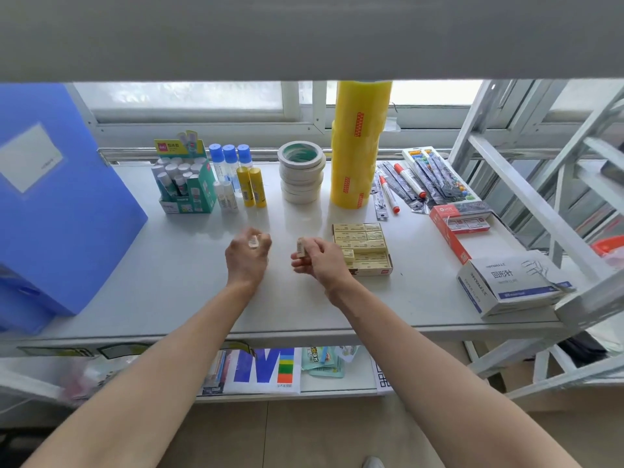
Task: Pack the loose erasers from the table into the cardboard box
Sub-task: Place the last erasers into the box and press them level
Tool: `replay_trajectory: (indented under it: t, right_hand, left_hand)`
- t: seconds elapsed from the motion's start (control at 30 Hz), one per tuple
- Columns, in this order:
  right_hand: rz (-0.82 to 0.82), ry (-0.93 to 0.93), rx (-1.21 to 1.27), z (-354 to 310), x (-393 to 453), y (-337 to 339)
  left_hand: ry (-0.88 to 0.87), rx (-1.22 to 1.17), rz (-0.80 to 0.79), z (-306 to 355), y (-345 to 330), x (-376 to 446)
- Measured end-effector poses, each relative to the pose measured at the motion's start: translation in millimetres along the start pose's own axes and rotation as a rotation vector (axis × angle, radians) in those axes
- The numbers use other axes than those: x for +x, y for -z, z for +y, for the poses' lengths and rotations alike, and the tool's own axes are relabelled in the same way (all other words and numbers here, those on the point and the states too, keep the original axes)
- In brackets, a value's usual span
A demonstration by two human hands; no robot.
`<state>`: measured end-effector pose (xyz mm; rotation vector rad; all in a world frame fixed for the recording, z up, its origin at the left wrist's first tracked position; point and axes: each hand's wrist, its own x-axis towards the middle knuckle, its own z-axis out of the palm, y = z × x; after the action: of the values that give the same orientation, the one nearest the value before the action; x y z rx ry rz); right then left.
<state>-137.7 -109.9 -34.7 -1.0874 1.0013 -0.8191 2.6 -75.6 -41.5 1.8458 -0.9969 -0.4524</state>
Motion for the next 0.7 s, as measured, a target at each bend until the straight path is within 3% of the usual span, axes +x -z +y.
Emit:
replay_trajectory:
  t: [0.07, 0.13, 0.23, 0.37, 0.47, 0.57, 0.7]
  right_hand:
    - [-0.033, -0.059, 0.196, -5.1, -5.0, 3.2]
    - [-0.064, -0.101, 0.354, -8.7, -8.5, 6.6]
    - [-0.087, -0.14, 0.456, -11.2, -12.9, 12.6]
    - [-0.095, -0.048, 0.363, -11.8, -20.0, 23.8]
    - [-0.039, 0.117, 0.091, -12.9, -24.4, 32.9]
    - [0.026, 0.248, -0.164, -14.5, -29.9, 41.2]
    - [0.017, 0.315, -0.3, -14.7, -37.5, 48.6]
  left_hand:
    - [0.364, -0.599, -0.051, 10.1, 0.7, -4.8]
    - [0.604, -1.06, -0.144, 17.4, 2.9, -11.6]
    - [0.789, -1.381, -0.241, 23.7, 3.5, -18.8]
    - [0.859, -1.388, -0.318, 30.5, 2.1, -27.8]
    - [0.848, -1.259, -0.321, 36.7, 2.0, -32.4]
    - [0.791, -1.187, -0.384, 44.2, 1.0, -34.4]
    - [0.614, -0.868, -0.487, 47.1, -3.5, -38.0]
